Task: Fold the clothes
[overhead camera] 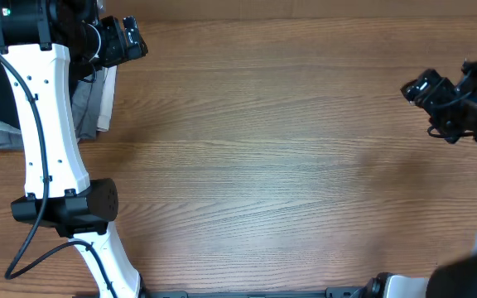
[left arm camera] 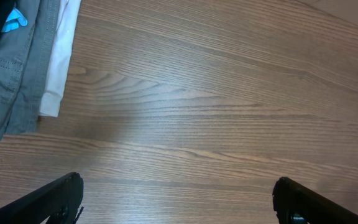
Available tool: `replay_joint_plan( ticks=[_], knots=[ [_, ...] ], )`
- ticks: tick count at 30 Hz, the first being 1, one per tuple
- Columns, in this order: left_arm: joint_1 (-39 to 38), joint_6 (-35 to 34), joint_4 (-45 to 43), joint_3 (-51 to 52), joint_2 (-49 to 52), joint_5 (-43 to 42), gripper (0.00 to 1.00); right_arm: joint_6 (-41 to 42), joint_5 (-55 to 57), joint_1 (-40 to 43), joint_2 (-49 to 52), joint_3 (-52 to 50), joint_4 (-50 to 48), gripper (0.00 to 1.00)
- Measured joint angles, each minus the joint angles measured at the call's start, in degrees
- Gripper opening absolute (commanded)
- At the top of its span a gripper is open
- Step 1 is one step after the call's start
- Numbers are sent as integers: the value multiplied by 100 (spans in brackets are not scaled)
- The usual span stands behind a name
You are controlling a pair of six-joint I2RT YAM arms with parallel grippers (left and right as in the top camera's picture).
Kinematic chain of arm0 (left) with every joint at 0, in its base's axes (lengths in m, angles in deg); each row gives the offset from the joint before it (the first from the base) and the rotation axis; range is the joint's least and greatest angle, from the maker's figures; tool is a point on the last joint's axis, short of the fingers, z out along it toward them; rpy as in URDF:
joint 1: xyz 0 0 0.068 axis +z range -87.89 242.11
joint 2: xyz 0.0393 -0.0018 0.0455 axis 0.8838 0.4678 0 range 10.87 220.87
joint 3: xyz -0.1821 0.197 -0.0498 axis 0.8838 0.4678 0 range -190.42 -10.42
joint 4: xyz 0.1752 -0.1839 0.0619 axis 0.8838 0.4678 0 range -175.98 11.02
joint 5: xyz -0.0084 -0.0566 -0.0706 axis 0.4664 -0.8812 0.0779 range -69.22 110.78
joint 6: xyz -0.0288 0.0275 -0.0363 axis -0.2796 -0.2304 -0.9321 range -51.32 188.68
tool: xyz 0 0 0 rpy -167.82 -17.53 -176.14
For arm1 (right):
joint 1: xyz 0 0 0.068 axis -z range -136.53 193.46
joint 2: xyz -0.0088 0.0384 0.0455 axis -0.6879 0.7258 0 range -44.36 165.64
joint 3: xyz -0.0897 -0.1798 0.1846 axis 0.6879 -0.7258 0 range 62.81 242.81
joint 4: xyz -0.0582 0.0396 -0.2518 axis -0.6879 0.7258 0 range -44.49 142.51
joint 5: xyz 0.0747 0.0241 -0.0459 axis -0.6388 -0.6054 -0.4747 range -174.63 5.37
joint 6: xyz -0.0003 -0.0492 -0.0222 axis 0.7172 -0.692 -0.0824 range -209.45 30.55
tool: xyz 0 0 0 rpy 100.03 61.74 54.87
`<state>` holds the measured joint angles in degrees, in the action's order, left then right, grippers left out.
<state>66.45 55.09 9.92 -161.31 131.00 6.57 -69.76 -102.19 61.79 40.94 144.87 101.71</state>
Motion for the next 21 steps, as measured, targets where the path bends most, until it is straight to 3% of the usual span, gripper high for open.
replay_joint_plan(
  ticks=[14,21],
  knots=[
    [0,0,11,0,0,17,100,-2,-20,-2258,-3593,7,-4,100],
    [0,0,13,0,0,17,100,-17,15,-2551,-5263,17,326,100]
  ],
)
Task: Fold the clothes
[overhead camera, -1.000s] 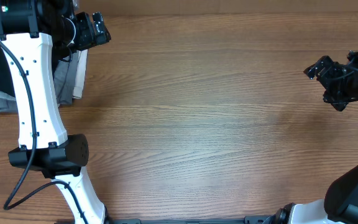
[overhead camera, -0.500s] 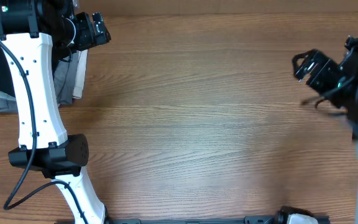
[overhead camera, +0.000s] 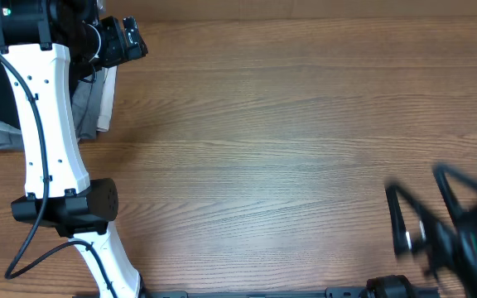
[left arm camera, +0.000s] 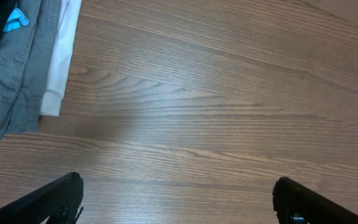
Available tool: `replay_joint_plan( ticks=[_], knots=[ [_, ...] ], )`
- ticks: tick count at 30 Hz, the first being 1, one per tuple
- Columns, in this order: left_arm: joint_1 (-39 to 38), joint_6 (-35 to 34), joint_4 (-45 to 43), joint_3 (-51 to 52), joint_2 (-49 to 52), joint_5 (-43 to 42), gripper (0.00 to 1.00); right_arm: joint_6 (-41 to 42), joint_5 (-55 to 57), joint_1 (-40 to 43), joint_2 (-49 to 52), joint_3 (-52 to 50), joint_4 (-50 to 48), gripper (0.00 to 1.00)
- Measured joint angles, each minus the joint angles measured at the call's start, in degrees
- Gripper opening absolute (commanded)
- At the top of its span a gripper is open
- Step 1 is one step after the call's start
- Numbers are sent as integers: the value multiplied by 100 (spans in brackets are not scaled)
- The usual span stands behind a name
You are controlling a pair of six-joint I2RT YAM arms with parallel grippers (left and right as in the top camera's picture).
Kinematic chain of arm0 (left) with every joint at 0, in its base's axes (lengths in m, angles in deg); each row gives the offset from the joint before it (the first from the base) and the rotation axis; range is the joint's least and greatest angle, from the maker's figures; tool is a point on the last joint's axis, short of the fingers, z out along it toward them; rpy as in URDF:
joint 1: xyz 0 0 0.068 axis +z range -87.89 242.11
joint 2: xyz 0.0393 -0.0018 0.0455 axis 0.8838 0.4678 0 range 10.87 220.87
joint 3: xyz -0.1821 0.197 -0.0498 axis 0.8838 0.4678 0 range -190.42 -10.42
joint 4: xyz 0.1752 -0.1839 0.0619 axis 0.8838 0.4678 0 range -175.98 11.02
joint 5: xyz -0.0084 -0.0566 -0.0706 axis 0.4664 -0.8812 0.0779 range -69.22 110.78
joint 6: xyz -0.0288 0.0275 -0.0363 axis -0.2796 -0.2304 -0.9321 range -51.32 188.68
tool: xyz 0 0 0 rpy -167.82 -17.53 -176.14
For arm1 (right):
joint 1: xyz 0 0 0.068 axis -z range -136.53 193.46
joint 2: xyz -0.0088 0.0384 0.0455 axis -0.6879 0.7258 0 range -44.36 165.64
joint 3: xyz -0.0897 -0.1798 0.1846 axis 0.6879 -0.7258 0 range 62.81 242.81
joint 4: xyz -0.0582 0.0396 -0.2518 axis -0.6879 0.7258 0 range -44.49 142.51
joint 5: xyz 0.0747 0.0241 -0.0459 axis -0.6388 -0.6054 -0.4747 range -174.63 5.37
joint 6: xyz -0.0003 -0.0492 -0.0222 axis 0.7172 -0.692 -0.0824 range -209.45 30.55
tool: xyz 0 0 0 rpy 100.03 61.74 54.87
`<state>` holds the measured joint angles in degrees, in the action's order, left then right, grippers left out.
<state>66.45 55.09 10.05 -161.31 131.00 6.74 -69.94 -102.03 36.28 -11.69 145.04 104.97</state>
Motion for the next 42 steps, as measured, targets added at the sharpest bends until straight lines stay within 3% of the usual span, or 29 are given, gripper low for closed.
replay_joint_plan(
  ticks=[7,20,32,42],
  knots=[
    [0,0,0,0,0,0,100,-7,146,0,-1268,-15,1071,100],
    [0,0,0,0,0,0,100,-7,702,2,-2470,-1097,1049,100],
    [0,0,0,0,0,0,100,-4,1008,0,-3182,-2903,-595,100],
    [0,0,2,0,0,0,100,-9,1381,0,-3193,-4715,-3449,100]
  ],
)
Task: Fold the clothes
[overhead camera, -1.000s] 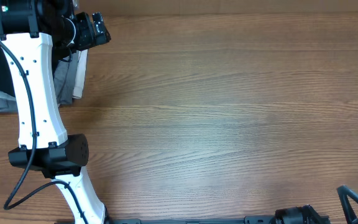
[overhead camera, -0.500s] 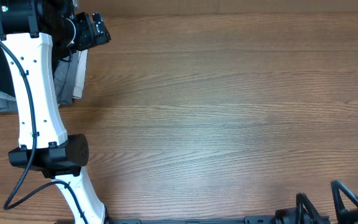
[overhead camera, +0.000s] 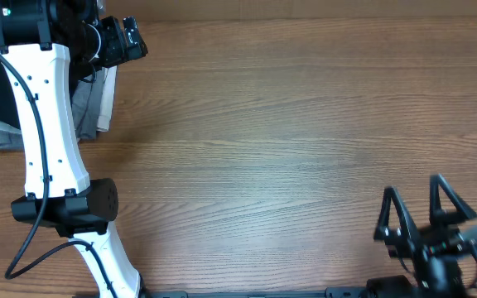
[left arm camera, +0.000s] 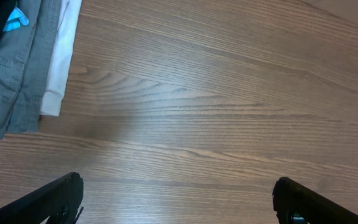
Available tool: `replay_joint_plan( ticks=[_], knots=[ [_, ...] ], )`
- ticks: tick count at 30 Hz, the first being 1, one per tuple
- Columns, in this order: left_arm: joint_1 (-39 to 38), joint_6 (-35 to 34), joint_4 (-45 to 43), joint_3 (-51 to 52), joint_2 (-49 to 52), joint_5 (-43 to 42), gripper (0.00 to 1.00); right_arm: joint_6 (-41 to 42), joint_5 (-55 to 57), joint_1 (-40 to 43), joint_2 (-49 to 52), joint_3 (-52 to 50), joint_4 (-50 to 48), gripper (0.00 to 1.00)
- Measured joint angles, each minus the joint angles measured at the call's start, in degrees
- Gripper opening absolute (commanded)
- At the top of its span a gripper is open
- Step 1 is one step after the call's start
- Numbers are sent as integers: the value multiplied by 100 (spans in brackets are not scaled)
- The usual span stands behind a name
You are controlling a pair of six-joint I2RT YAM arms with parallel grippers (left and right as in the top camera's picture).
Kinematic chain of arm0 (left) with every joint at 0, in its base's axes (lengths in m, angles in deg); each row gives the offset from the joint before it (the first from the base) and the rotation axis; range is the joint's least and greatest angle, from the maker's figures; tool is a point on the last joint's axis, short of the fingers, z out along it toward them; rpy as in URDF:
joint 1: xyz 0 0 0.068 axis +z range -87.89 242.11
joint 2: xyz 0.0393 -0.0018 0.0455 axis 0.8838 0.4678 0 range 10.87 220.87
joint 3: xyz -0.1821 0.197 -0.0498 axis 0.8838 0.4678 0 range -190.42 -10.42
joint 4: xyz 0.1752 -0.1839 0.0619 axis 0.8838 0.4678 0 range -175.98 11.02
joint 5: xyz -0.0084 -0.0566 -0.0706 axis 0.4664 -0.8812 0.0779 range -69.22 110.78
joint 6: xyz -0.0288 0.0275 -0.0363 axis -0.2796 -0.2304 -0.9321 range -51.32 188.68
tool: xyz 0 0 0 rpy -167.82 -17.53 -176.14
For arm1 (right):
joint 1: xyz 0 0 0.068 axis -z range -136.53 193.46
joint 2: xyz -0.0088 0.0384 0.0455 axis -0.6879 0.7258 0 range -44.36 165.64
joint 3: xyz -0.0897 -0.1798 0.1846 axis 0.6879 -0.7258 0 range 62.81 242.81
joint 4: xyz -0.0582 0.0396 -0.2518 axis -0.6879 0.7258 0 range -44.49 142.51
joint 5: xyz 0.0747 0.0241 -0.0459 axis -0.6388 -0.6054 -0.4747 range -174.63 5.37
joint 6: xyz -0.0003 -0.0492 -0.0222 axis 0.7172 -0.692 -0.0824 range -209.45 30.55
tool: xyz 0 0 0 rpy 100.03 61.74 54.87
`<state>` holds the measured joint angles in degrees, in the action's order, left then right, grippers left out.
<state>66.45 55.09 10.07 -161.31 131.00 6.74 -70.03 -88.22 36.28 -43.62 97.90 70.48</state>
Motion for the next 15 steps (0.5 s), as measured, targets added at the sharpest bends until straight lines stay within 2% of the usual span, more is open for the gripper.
replay_joint_plan(
  ticks=[8,15],
  knots=[
    [0,0,-2,0,0,0,100,-17,284,2,0,-1902,-2465,100],
    [0,0,-2,0,0,2,100,-24,321,0,0,-2887,-3366,100]
  ],
)
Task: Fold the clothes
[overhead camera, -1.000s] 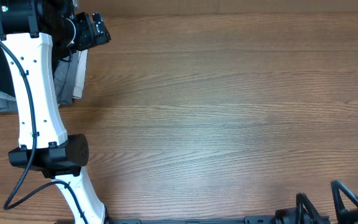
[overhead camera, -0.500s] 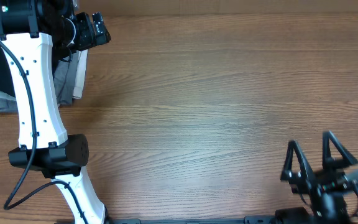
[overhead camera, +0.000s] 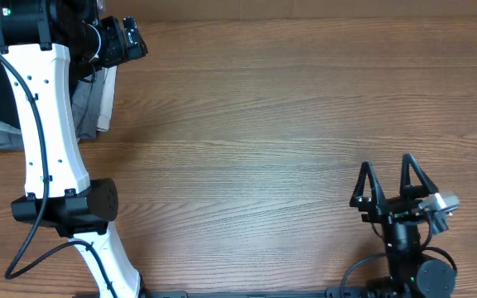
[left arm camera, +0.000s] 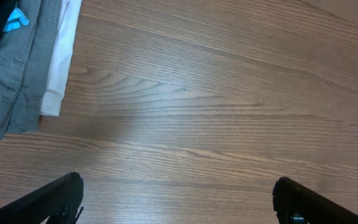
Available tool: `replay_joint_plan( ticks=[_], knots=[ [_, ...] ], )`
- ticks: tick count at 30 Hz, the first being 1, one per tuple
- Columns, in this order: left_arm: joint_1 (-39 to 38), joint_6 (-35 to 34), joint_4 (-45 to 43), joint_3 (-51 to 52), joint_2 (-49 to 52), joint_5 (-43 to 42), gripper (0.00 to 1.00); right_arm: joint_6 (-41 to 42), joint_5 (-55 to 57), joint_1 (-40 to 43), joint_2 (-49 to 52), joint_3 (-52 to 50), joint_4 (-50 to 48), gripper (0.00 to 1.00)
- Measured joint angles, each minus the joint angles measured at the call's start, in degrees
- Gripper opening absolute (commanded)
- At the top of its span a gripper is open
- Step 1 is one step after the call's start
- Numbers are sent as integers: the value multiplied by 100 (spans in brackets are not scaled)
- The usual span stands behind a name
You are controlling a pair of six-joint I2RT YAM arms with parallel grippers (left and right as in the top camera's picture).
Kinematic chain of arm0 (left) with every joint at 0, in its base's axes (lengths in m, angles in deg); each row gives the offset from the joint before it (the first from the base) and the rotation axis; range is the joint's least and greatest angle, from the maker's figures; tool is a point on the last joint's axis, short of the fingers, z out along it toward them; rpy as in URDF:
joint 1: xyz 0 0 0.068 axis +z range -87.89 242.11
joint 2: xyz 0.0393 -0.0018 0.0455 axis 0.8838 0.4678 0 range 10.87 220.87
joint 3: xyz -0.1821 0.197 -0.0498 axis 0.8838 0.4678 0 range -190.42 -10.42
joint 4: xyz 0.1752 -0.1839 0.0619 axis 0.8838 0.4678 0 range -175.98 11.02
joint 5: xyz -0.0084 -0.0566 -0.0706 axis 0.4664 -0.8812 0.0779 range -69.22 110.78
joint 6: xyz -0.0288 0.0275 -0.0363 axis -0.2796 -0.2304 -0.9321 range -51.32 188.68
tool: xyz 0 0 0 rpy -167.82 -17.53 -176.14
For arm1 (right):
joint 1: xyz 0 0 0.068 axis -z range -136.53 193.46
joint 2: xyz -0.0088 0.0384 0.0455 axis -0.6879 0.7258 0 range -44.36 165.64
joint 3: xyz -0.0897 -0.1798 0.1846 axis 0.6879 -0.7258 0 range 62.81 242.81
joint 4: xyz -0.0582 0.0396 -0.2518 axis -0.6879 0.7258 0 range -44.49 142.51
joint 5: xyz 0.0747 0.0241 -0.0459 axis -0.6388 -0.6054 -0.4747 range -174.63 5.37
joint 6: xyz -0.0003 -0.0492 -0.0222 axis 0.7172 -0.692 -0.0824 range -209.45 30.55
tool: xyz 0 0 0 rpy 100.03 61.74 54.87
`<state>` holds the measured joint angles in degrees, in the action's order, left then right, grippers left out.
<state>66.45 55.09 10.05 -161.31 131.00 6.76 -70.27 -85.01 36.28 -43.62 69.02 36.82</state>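
Observation:
The clothes [overhead camera: 99, 98] lie in a pile at the table's far left: grey and white pieces, with a black garment beside them. In the left wrist view the grey cloth [left arm camera: 11, 74] and a white sleeve [left arm camera: 59, 56] show at the top left. My left gripper [overhead camera: 129, 37] hovers at the far left corner next to the pile. It is open [left arm camera: 176, 200], with bare wood between its fingers [left arm camera: 48, 202]. My right gripper [overhead camera: 386, 185] stands open near the front right, holding nothing.
The wooden table [overhead camera: 263, 124] spreads between the two arms. The white left arm [overhead camera: 44, 124] runs along the left side, partly over the pile. A grey cloth edge pokes out at the left border.
My right gripper has shifted a little left and farther from the front edge, and now stands sharp and open. The left gripper and the clothes have not moved.
At first my right gripper was at the right edge, in the far half of the table. Then it showed blurred low at the front right, then near the front edge, and now it stands open there. The left gripper stayed open beside the pile throughout.

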Motion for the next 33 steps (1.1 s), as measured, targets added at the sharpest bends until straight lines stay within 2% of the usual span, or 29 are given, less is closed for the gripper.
replay_joint_plan(
  ticks=[11,22,27,33],
  knots=[
    [0,0,0,0,0,0,100,-330,-7,0,0,-516,-205,100],
    [0,0,0,0,0,-2,100,-1217,-4,0,0,-516,817,100],
    [0,0,0,0,0,-2,100,-1869,-146,0,0,-516,1261,100],
    [0,0,0,0,0,-2,100,-2514,-264,0,0,-516,1344,100]
  ],
)
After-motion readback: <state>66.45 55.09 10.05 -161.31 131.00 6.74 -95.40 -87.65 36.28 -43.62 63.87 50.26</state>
